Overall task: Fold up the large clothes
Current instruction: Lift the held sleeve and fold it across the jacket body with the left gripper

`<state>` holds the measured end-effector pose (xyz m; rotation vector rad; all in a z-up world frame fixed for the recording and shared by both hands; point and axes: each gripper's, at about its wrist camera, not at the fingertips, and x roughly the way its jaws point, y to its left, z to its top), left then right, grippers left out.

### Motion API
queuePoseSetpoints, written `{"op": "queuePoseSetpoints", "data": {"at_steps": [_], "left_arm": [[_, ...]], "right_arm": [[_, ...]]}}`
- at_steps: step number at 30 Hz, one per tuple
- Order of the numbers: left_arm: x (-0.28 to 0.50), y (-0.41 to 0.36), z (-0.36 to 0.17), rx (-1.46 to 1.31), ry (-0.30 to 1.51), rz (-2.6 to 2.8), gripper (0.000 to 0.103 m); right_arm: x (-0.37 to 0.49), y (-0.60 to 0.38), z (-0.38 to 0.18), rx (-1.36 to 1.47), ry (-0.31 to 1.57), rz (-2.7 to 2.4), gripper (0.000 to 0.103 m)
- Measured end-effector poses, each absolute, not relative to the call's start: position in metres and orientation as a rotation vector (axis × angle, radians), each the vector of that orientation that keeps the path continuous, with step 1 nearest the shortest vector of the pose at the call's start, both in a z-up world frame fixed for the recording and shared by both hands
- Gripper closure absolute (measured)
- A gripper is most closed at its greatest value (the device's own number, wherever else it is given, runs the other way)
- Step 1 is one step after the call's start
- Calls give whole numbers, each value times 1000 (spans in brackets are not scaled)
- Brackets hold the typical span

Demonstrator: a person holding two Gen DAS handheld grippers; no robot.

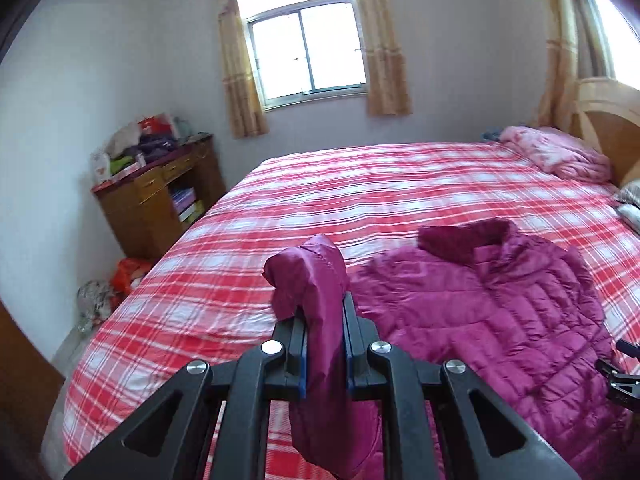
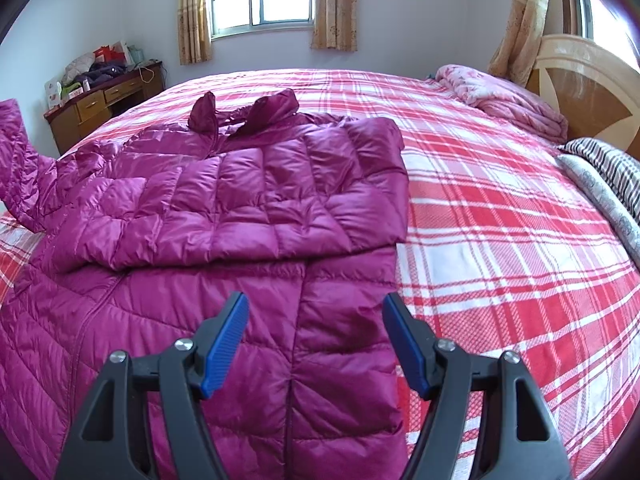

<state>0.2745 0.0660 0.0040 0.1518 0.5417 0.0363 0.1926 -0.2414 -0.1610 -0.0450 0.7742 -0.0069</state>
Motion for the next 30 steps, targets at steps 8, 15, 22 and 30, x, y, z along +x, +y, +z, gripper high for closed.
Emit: {"op": "queuePoseSetpoints", "data": {"at_steps": [8, 15, 22, 30], "left_arm": [[278, -20, 16, 275, 512, -111, 91], [284, -75, 7, 338, 533, -208, 91], [286, -124, -20, 358, 562, -282, 91], [294, -161, -61, 371, 594, -331, 91]], "right_arm": [[194, -247, -170, -21, 797, -10, 31], [196, -248, -176, -14, 820, -11, 29], [196, -249, -179, 0, 824, -14, 27], [197, -250, -181, -2, 823, -13, 24]]}}
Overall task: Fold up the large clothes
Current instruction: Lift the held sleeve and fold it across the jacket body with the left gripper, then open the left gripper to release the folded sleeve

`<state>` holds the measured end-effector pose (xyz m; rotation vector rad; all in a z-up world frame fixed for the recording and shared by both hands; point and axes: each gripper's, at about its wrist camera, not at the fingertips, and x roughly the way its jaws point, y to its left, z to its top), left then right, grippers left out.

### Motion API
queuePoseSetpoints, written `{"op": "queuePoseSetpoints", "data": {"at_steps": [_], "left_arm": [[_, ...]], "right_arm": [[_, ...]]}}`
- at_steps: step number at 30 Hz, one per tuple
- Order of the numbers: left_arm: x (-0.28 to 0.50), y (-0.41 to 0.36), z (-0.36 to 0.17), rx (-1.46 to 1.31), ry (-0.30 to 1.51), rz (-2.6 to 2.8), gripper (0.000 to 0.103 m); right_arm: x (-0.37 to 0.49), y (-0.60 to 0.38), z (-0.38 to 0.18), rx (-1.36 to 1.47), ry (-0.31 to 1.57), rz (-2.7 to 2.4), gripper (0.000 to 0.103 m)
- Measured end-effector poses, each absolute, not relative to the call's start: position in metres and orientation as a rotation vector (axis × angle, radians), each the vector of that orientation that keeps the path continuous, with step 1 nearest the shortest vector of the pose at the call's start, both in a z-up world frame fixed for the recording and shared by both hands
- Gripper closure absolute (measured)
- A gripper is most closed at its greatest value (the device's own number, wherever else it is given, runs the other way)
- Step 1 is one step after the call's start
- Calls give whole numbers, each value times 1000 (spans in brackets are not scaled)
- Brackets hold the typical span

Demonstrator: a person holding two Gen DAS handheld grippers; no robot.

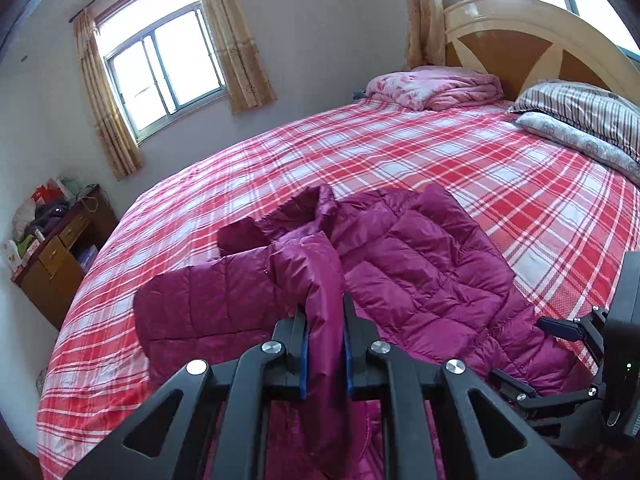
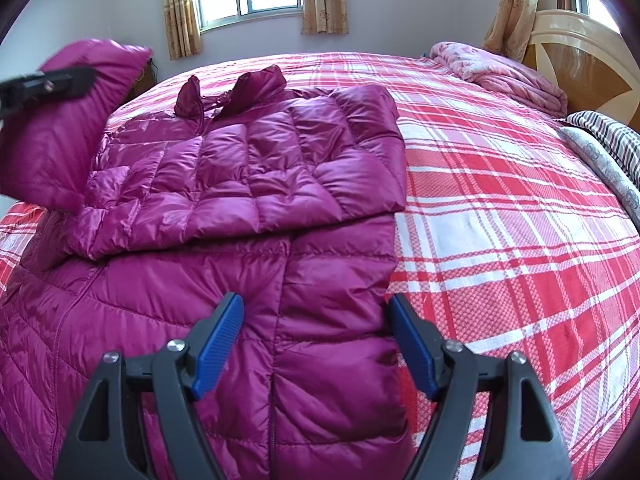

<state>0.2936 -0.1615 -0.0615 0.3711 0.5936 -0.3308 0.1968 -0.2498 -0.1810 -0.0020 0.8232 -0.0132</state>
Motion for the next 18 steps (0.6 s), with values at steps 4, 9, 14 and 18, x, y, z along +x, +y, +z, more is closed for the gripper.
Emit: {"op": "queuePoseSetpoints", "data": {"at_steps": [4, 9, 14, 18], "left_arm": [[290, -174, -74, 388, 575, -353, 90], [289, -179, -80, 372, 585, -381, 78], [276, -170, -64, 346, 463, -356, 16], [279, -143, -61, 335, 430, -300, 16]], "right_arm": [[197, -250, -182, -1, 823, -13, 22], [197, -250, -183, 3, 821, -8, 20], [198, -249, -184, -5, 819, -6, 17], [194, -252, -180, 16, 811, 3, 18]]}}
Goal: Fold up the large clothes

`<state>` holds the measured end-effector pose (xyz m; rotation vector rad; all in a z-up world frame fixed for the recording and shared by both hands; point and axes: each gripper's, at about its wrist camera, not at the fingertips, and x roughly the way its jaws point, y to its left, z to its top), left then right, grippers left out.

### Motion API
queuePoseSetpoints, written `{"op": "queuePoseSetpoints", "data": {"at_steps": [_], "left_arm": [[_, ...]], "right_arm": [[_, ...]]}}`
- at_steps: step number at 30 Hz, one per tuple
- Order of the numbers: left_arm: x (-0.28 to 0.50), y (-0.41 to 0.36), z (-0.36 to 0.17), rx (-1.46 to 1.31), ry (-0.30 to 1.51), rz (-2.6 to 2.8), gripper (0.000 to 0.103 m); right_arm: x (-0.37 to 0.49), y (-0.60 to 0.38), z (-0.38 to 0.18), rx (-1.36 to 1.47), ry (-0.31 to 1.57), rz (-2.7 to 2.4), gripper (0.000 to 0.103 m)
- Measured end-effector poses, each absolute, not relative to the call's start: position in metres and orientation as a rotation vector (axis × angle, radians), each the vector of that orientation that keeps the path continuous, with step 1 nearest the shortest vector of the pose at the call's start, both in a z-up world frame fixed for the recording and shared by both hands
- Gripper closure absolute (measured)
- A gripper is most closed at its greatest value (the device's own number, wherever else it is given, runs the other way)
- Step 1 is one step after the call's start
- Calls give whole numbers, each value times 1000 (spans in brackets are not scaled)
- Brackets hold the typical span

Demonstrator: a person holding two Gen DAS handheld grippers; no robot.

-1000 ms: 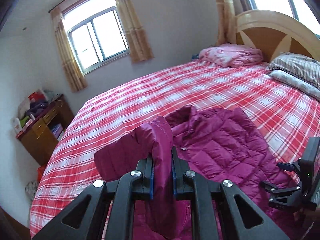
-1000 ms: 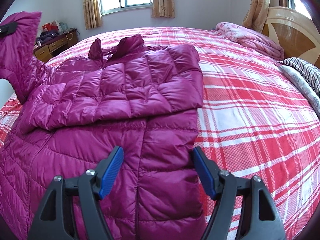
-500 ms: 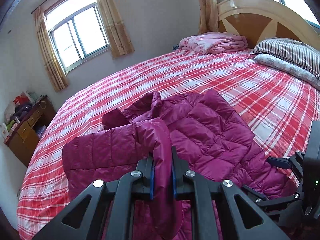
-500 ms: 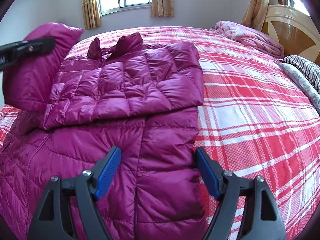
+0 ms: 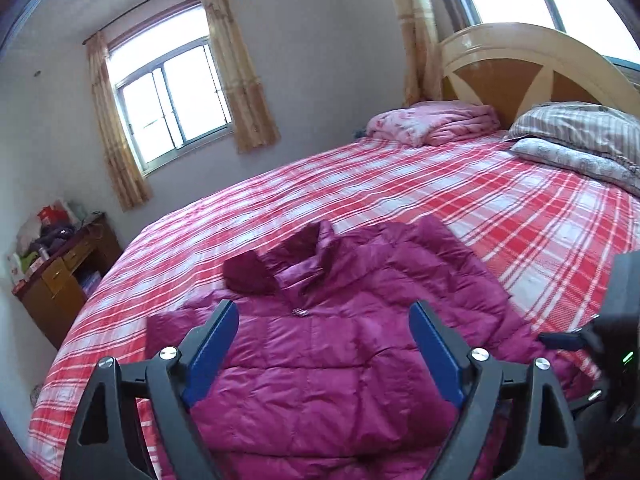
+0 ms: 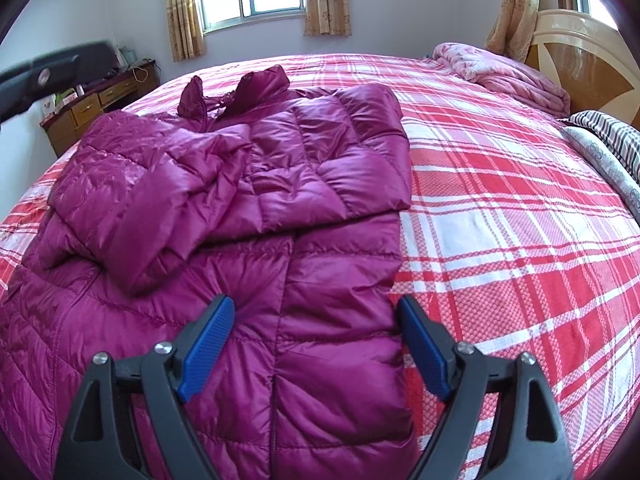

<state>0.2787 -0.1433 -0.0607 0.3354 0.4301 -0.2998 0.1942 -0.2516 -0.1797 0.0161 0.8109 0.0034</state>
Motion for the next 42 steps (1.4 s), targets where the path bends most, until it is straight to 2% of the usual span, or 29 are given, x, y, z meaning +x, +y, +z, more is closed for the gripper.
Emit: {"op": "queuePoseSetpoints", "data": {"at_steps": [8, 10, 11, 12, 14, 15, 17, 22, 23, 24, 26, 27, 29, 31, 33, 35, 42], "left_arm": [[325, -38, -110, 267, 578, -56, 16], [335, -19, -120, 230, 616, -20, 16], [338, -12, -124, 211, 630, -9, 16], [340, -6, -127, 195, 643, 0, 16], [341, 2, -130, 168, 654, 2, 16], [340, 6, -131, 157, 656, 1, 16], [337, 14, -132, 153, 655, -7, 16], [341, 25, -130, 184, 677, -13, 16], [344, 27, -127, 186, 689, -17, 16], [344, 28, -122, 187, 692, -23, 16], [345, 29, -109, 184, 674, -30, 16], [347, 29, -100, 174, 658, -35, 16], [352, 27, -86, 151, 634, -49, 16], [361, 18, -77, 129, 608, -57, 16], [372, 7, -78, 116, 606, -76, 16], [387, -6, -87, 111, 623, -86, 16], [430, 2, -141, 74, 795, 4, 16]], "right_arm": [[197, -235, -128, 152, 733, 132, 18], [211, -221, -132, 172, 771, 194, 28], [223, -212, -140, 183, 809, 228, 38], [231, -207, -147, 187, 840, 240, 53], [243, -201, -163, 189, 896, 247, 71], [241, -201, -165, 186, 896, 244, 77], [234, -202, -167, 165, 891, 235, 82], [224, -208, -168, 130, 900, 213, 82], [223, -210, -164, 135, 897, 203, 78], [221, -212, -160, 134, 888, 181, 62], [213, -216, -146, 120, 835, 128, 36], [211, -216, -137, 113, 796, 107, 35], [212, -212, -118, 100, 752, 74, 35], [220, -206, -108, 129, 729, 100, 39], [233, -191, -104, 126, 740, 139, 55], [252, -173, -112, 106, 777, 176, 60], [283, -168, -151, 118, 865, 144, 60]]}}
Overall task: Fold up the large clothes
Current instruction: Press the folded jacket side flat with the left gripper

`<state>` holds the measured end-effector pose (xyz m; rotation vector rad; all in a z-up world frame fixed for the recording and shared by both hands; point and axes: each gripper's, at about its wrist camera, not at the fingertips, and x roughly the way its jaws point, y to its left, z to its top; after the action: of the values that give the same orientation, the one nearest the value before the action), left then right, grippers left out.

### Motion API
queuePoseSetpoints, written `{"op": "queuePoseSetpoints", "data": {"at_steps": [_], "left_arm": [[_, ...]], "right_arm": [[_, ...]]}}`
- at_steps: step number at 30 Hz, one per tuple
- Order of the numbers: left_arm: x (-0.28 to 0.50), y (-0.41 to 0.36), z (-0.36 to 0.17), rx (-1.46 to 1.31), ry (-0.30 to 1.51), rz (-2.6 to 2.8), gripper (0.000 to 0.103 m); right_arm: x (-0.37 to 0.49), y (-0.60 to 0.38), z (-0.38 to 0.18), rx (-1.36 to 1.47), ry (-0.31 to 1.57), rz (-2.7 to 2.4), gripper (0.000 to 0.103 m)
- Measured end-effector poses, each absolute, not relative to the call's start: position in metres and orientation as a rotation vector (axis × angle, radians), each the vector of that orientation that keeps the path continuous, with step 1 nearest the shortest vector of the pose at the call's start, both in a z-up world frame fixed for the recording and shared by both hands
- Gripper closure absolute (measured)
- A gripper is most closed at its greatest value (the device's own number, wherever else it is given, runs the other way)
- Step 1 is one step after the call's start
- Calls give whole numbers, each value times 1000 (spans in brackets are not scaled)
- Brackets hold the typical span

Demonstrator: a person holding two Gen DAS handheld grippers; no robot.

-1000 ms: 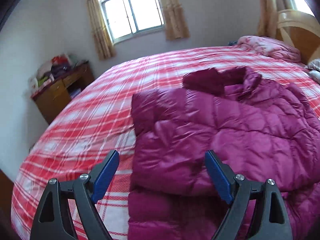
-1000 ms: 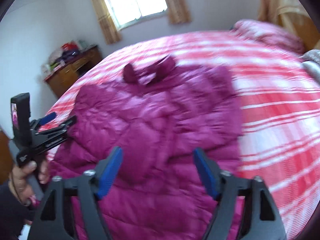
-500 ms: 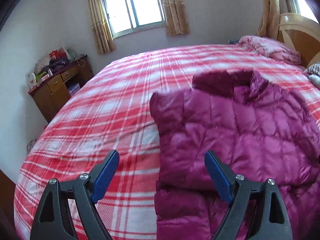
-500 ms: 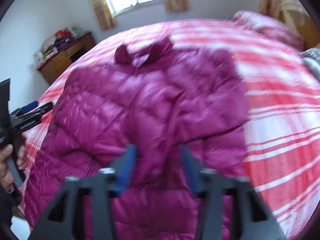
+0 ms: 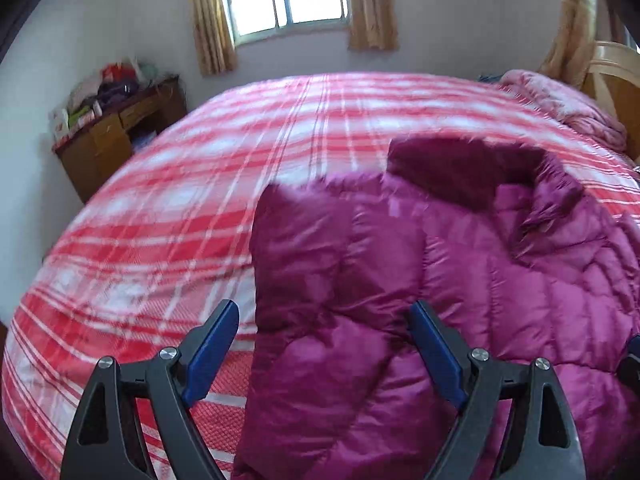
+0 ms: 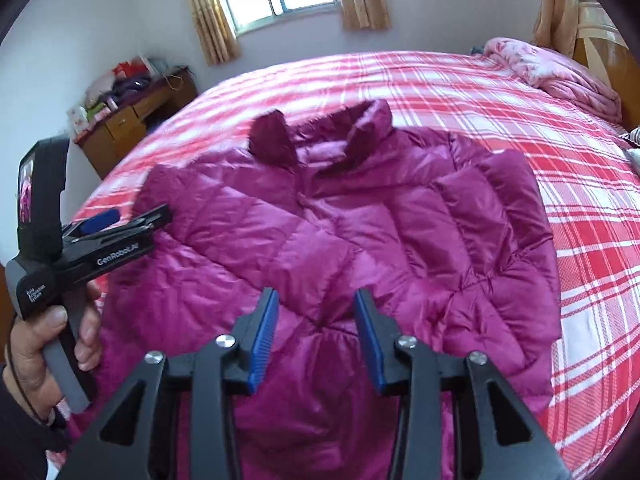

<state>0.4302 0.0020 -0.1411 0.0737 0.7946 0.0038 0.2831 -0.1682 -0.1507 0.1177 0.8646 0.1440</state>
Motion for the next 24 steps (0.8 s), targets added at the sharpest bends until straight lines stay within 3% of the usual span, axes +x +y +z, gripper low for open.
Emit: {"op": "queuePoseSetpoints", "data": {"at_steps": [9, 24], "left_arm": [[438, 14, -174, -27, 896, -56, 15], [442, 11, -179, -5, 909, -27, 9]], "right_arm": [[285, -170, -171, 98, 882, 125, 62], [281, -147, -179, -64, 864, 33, 62]]}}
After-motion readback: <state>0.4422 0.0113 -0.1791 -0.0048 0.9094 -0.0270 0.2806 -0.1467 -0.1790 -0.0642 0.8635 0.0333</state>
